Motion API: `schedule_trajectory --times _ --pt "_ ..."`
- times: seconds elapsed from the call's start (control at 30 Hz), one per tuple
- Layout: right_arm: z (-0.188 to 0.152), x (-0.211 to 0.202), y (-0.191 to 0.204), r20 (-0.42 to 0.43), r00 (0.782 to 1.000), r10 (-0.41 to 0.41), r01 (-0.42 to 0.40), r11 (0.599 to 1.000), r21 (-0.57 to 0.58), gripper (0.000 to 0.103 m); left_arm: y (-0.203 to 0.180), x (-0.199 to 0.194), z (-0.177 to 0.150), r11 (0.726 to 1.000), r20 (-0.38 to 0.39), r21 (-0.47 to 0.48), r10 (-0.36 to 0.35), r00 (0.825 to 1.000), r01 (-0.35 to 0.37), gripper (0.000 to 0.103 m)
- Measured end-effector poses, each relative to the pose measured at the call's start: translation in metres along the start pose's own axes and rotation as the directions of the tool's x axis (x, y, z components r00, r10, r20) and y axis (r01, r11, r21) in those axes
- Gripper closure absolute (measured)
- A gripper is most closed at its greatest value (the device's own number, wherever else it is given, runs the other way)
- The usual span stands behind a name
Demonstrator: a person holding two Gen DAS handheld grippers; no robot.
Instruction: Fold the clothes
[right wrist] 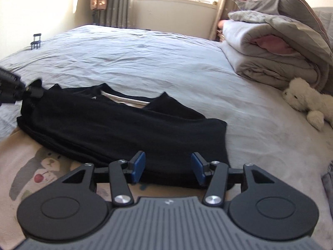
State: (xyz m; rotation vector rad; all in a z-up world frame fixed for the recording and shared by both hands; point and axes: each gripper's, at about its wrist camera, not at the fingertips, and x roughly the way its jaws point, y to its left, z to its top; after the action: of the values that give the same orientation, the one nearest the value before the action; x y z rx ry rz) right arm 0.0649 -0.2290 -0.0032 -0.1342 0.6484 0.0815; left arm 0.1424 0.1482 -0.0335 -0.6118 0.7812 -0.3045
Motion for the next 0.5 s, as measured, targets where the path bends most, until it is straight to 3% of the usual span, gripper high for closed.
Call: schedule_trajectory --times 0.1,0.17,0.23,0.3,0.33,0.4,0.43,0.5 --pt "-0.005 -0.01 -0.004 0.007 1.0 -0.016 0.016 0.999 0.041 0.05 0.0 -0.02 0.003 0.999 0.077 -0.002 0.045 0.996 -0.045 0.069" --pt "-0.005 -0.009 -0.011 0.015 1.0 -0.025 0.024 0.998 0.064 0.05 -0.003 -0.034 0.004 0.999 0.127 0.0 0.036 0.991 -0.036 0.069" --pt "-0.004 -0.009 -0.016 0.02 0.999 -0.029 0.027 0.996 0.089 0.05 -0.007 -0.04 0.001 1.0 0.143 0.022 -0.025 0.989 0.022 0.069" --pt "-0.005 -0.006 -0.022 0.011 1.0 -0.029 0.028 0.994 0.11 0.05 -0.014 -0.037 -0.007 0.993 0.111 0.07 -0.101 0.989 0.094 0.069" --pt "-0.006 -0.003 -0.025 -0.001 1.0 -0.03 0.03 0.992 0.12 0.05 -0.018 -0.031 -0.013 0.992 0.075 0.095 -0.089 0.993 0.082 0.069" --pt "-0.01 0.002 -0.031 -0.036 0.999 -0.037 0.041 0.99 0.135 0.05 -0.019 -0.024 -0.023 0.993 0.031 0.122 0.003 1.0 -0.007 0.071" --pt "-0.013 0.004 -0.035 -0.061 0.997 -0.044 0.052 0.989 0.141 0.05 -0.017 -0.025 -0.026 0.992 0.027 0.118 0.043 0.999 -0.045 0.081" --pt "-0.019 0.003 -0.043 -0.107 0.993 -0.049 0.066 0.985 0.161 0.05 -0.013 -0.025 -0.033 0.986 0.018 0.111 0.121 0.993 -0.122 0.085"
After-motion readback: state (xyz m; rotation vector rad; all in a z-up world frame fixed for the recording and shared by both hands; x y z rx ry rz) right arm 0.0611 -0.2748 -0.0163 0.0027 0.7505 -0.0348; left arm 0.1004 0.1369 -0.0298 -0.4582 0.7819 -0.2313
